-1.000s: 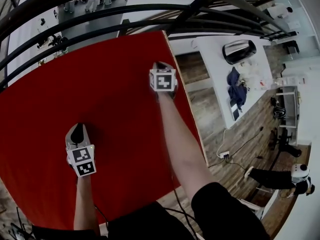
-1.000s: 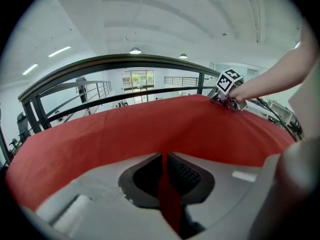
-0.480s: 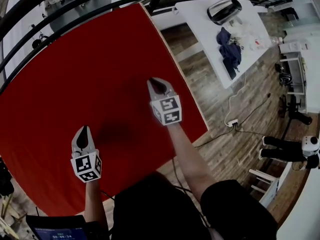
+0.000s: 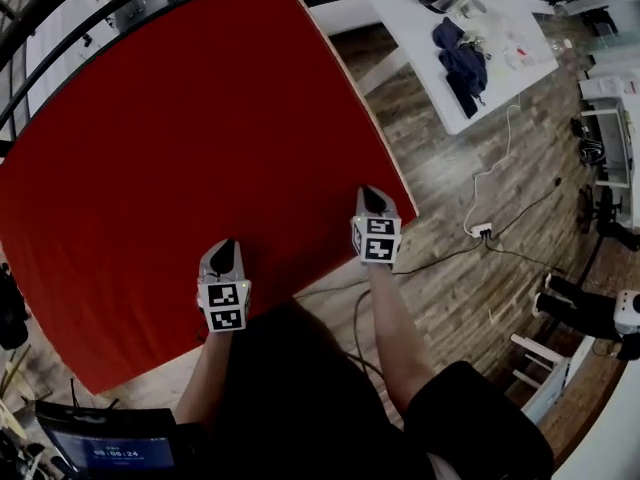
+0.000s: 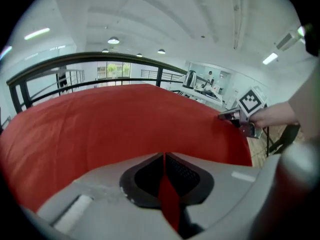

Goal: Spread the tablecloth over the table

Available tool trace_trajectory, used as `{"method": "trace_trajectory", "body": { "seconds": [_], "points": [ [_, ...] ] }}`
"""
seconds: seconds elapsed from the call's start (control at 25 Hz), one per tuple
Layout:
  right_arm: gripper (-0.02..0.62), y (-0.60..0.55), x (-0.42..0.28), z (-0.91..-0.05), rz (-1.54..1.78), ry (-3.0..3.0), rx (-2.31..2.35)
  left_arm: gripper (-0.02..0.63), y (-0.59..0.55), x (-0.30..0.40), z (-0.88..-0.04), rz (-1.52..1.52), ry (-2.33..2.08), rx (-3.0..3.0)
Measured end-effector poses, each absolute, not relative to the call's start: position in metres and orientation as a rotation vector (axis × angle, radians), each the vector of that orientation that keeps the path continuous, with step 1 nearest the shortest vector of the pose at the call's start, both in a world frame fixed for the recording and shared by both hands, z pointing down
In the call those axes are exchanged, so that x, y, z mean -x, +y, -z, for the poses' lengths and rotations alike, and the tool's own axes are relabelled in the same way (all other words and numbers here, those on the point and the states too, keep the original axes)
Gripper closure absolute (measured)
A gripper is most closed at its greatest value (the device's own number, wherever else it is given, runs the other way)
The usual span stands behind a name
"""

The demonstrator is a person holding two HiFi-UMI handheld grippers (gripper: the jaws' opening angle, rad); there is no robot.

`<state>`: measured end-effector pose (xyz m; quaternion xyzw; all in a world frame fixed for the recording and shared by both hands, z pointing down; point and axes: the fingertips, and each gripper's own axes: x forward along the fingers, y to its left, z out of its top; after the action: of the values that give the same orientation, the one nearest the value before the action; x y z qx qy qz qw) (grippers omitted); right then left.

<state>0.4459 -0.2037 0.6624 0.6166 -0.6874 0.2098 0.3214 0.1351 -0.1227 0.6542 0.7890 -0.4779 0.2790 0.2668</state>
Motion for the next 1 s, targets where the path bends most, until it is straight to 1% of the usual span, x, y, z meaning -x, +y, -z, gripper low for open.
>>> {"method": "trace_trajectory", "body": {
  "seconds": [0.08,0.12,0.2,0.28,0.32,0.48,0.6,0.76,0.88,1.0],
  "points": [
    [0.586,-0.205,-0.458,-0.665,-0.546,-1.804,-1.613,0.583,-0.119,-0.148,-0.659,-0.797,-1.321,-2.141],
    [0.586,-0.211,-0.457,-0.67,-0.556,-1.829,-1.601,0.57,-0.119,-0.145,-0.66,-0.826,-1.365,-2.121],
    [0.586,-0.23,-0.451,-0.681,-0.563,-1.893,-1.559,0.568,-0.123,-0.14,-0.663,-0.866,-1.459,-2.073],
    [0.586,-0.239,-0.462,-0.683,-0.529,-1.897,-1.553,0.597,-0.133,-0.153,-0.666,-0.803,-1.474,-2.08],
    [0.586,-0.236,-0.469,-0.68,-0.505,-1.869,-1.57,0.6,-0.134,-0.156,-0.664,-0.747,-1.462,-2.097],
    [0.586,-0.215,-0.454,-0.67,-0.482,-1.86,-1.575,0.601,-0.102,-0.117,-0.631,-0.633,-1.455,-2.164],
    [0.586,-0.2,-0.414,-0.636,-0.496,-2.068,-1.522,0.601,-0.065,-0.078,-0.59,-0.579,-1.508,-2.204],
    [0.586,-0.141,-0.306,-0.577,-0.568,-2.389,-1.406,0.601,0.001,-0.006,-0.54,-0.53,-1.611,-2.183],
    [0.586,-0.081,-0.271,-0.536,-0.615,-2.528,-1.378,0.601,0.038,0.008,-0.517,-0.475,-1.663,-2.194],
    [0.586,-0.031,-0.228,-0.487,-0.506,-2.624,-1.25,0.601,0.063,0.023,-0.486,-0.355,-1.764,-2.184]
  ]
}}
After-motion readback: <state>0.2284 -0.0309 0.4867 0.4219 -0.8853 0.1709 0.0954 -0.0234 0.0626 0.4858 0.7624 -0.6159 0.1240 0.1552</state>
